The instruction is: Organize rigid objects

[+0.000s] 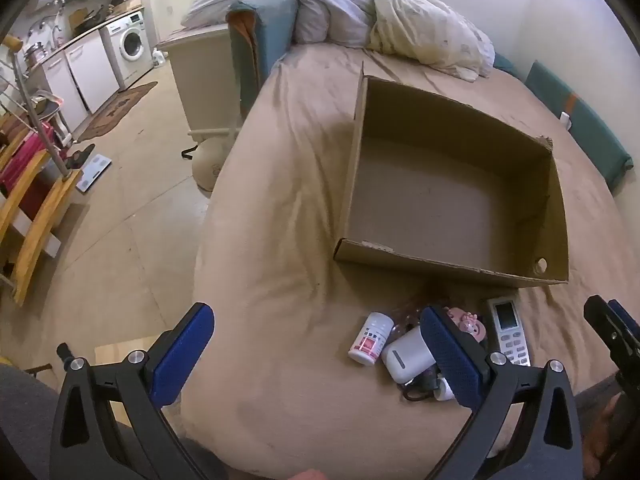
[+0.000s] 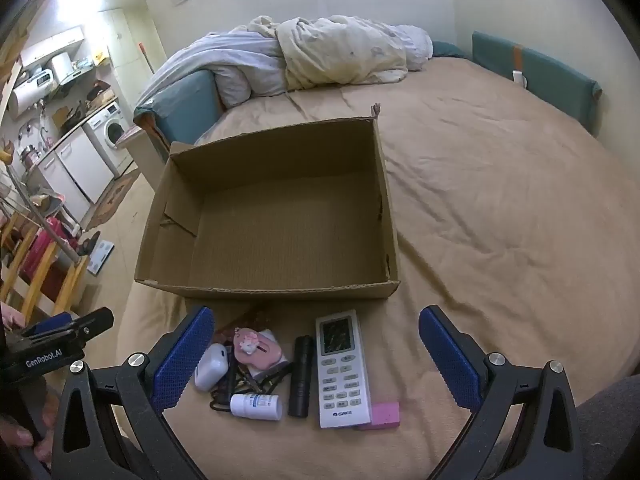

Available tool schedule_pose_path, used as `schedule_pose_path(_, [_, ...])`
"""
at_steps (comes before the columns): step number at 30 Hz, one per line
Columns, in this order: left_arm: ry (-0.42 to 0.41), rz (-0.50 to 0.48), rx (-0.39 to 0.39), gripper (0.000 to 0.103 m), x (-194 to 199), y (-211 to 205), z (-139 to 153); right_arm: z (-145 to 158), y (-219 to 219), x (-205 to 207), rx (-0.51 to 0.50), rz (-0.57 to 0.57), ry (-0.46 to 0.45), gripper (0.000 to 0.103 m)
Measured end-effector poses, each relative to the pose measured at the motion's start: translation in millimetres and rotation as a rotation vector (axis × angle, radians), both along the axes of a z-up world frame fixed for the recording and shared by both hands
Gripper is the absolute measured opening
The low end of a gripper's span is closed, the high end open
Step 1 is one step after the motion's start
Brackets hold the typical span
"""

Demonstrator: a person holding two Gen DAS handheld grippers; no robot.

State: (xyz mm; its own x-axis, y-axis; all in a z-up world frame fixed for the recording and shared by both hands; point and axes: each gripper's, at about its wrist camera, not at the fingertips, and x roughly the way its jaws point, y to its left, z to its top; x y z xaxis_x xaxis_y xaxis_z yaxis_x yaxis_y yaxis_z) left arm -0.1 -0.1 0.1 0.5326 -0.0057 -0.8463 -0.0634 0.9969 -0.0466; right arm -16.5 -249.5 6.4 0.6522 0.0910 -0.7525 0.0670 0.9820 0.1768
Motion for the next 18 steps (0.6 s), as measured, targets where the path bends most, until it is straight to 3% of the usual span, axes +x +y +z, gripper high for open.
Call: schedule_pose_path(18, [0.020, 0.003, -0.005, 0.103, 4.1, 1.0, 0.7, -1.2, 7.0, 0.4, -0.035, 0.014, 0.006, 0.103])
